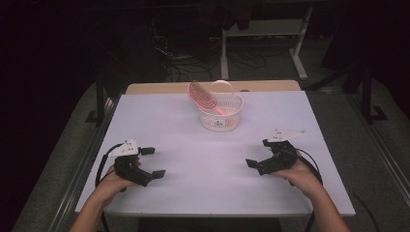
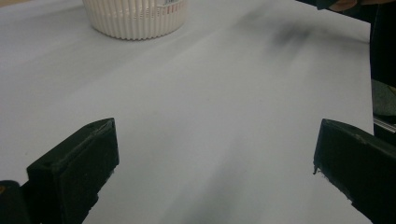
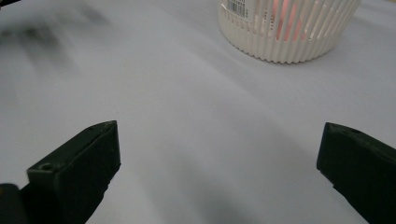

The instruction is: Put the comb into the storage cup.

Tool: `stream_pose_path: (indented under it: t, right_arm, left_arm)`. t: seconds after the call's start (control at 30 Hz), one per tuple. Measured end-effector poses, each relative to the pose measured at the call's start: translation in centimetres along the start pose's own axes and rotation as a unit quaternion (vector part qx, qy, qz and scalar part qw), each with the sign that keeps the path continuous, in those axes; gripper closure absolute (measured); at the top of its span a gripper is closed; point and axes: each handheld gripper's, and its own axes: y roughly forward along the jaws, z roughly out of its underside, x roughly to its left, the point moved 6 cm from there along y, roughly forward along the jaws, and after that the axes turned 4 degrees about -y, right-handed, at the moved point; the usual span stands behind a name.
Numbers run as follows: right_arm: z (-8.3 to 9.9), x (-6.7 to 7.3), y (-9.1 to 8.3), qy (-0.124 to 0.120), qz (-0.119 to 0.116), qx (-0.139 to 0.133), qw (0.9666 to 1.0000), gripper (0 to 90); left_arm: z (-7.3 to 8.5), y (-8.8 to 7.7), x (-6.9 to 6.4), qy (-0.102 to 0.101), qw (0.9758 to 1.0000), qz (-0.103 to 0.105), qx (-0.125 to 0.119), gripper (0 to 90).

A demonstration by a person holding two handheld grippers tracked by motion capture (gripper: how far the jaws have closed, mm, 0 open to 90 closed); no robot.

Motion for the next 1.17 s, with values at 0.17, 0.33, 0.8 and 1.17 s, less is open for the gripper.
stream_pose_path:
  t: [0.17,0.33,0.8,1.17]
  right_arm:
    - [0.9,0.1,-0.3,0.011,0.006,-0.011,0.9999,0.0]
    - [2.1,0.1,-0.8,0.018,0.015,-0.01,0.9997,0.0]
    - [3.8,0.4,-1.3,0.015,0.018,-0.008,0.9997,0.0]
    - [4.0,0.4,-1.0,0.008,0.016,-0.001,0.9998,0.0]
  left_arm:
    - [0.0,0.0,0.0,0.001,1.0,0.0,0.0,0.2]
    - [0.0,0.0,0.1,0.0,1.0,-0.001,0.0,0.2]
    - [0.1,0.1,0.1,0.001,1.0,-0.002,0.002,0.2]
    - [0.2,0.2,0.2,0.003,1.0,-0.005,0.005,0.2]
